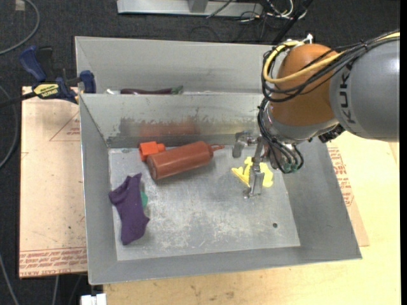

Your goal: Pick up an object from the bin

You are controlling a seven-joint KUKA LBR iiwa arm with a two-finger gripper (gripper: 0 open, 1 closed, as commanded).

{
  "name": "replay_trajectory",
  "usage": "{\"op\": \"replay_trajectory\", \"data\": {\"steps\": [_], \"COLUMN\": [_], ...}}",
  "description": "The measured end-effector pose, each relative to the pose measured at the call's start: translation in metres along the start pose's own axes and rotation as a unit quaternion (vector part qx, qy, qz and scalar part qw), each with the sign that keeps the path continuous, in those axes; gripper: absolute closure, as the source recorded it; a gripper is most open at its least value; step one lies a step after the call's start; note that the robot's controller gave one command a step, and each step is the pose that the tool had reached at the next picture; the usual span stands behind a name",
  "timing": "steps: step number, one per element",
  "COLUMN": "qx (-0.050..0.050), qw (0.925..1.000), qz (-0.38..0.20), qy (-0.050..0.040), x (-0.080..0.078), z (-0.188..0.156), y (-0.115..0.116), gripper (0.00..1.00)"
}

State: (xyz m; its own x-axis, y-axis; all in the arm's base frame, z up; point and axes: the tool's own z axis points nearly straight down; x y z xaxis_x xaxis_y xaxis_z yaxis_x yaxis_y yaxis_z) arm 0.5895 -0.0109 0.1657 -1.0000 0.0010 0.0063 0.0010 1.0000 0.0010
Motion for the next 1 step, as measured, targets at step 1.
{"op": "replay_trajectory", "data": {"steps": [1], "qx": [0.000], "qw": [1.0000], "qz": [0.000], "qy": [-0.0039], "x": [-0.0015], "z": [-0.0048], "y": [0.0000], "gripper": [0.00]}}
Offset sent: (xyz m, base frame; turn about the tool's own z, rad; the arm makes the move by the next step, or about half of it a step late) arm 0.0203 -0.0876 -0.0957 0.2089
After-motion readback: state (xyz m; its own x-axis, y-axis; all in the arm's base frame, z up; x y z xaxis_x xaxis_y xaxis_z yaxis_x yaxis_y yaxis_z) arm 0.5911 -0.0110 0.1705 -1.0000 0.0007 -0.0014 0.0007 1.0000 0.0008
